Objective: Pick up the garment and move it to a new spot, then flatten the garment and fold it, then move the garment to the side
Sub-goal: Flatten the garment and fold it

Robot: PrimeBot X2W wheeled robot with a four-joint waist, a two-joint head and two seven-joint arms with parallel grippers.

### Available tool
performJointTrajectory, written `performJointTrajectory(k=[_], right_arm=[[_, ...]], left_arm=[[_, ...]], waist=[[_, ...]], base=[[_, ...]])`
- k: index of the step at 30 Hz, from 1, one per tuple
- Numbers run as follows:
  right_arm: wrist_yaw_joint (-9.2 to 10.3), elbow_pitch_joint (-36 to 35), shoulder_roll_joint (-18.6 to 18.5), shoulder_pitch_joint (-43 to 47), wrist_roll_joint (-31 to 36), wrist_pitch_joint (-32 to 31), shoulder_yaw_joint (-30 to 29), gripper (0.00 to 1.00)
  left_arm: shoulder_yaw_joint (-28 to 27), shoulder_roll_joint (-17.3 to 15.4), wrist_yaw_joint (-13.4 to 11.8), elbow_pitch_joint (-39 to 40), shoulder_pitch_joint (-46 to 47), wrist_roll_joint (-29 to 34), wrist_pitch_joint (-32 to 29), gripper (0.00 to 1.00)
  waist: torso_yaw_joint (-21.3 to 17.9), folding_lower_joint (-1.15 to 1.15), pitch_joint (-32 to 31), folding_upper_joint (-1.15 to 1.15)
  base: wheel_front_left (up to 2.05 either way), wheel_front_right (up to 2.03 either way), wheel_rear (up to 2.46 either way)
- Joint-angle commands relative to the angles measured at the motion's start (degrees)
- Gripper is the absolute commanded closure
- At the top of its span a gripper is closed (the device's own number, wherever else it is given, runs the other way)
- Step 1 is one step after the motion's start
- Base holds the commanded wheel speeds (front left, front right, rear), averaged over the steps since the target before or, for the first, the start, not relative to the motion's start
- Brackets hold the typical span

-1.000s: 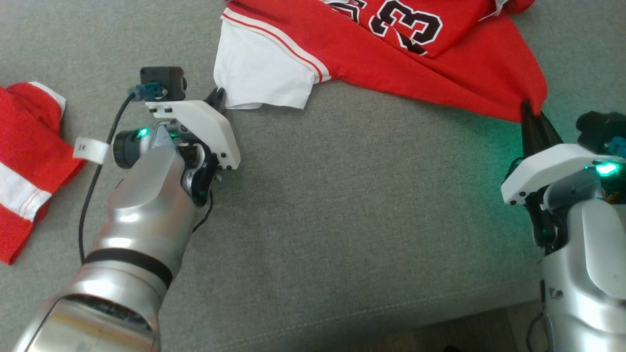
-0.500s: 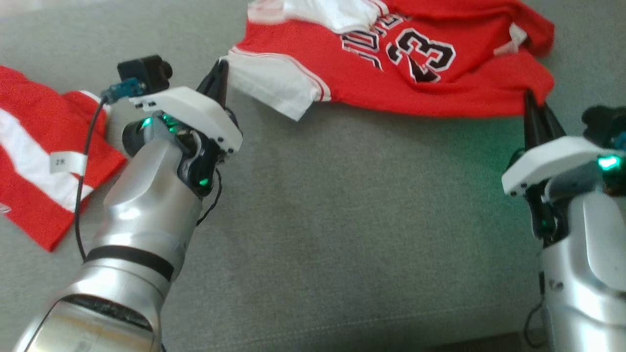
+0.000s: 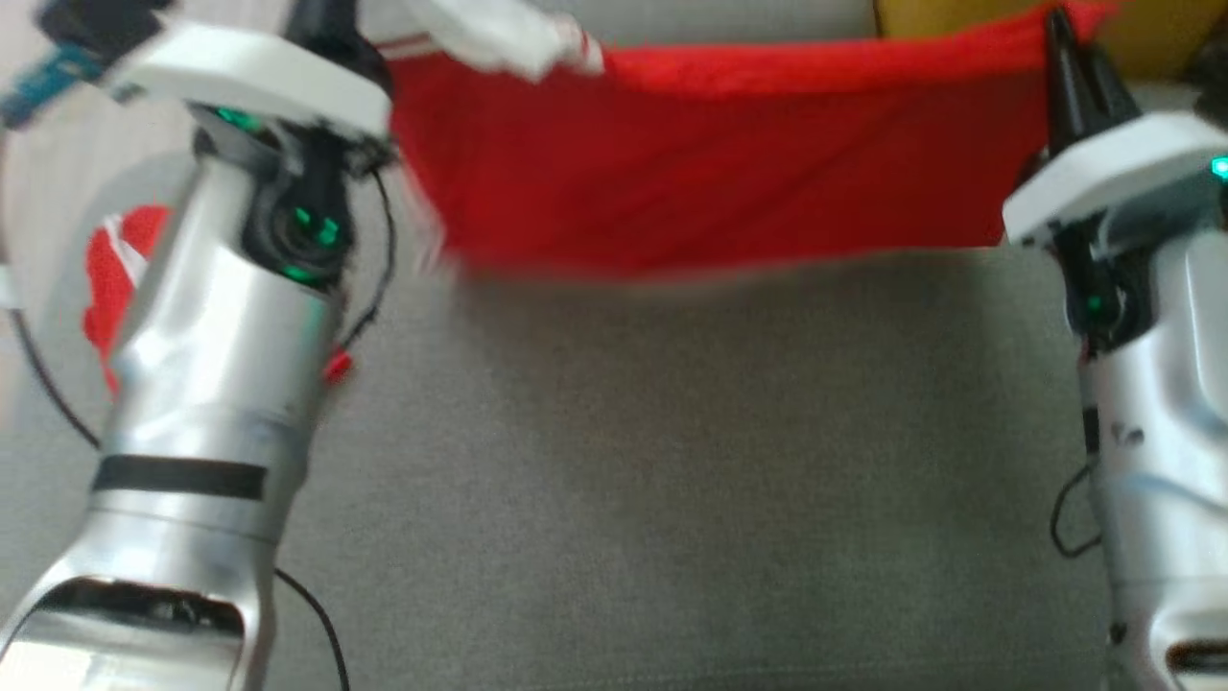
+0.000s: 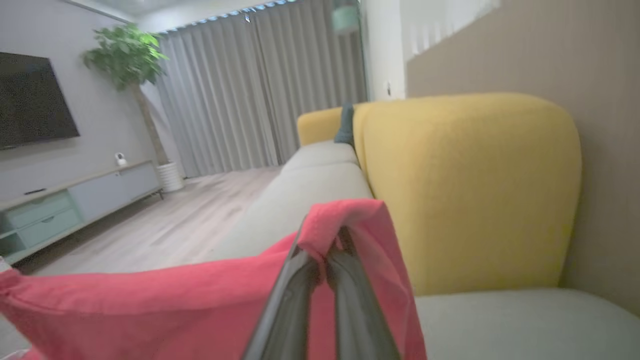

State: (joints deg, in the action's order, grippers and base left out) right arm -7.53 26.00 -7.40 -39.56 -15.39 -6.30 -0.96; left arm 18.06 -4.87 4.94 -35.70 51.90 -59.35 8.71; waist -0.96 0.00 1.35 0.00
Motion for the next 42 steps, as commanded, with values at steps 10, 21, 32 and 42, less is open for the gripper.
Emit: performJointTrajectory(k=[10, 21, 32, 42], right_arm=[[0.04, -2.1, -2.3, -9.2, -4.3, -0.5, 2.6, 1.0], [0.04, -10.0, -0.2, -9.1, 0.0, -9.4, -1.3, 1.0], [0.04, 3.7, 2.1, -26.5, 4.7, -7.9, 0.4, 1.0], [0.04, 22.9, 2.8, -49.1, 10.3, 13.2, -2.4, 1.0]], left_arm=[[-7.8, -3.0, -9.9, 23.6, -1.7, -5.9, -3.6, 1.0], [-9.1, -6.8, -18.0, 37.8, -4.6, -7.0, -10.0, 1.0], [-9.6, -9.9, -16.3, 19.5, 11.0, -5.8, -12.3, 1.0], [-10.5, -10.2, -8.0, -2.2, 34.9, -1.7, -2.0, 1.0]], waist=[[1.4, 0.0, -6.5, 0.0], [0.4, 0.0, -4.8, 0.0], [-1.3, 0.0, 10.2, 0.0], [-0.4, 0.0, 20.2, 0.0]], base=[[0.0, 0.0, 0.0], [0.0, 0.0, 0.0], [0.0, 0.0, 0.0], [0.0, 0.0, 0.0]])
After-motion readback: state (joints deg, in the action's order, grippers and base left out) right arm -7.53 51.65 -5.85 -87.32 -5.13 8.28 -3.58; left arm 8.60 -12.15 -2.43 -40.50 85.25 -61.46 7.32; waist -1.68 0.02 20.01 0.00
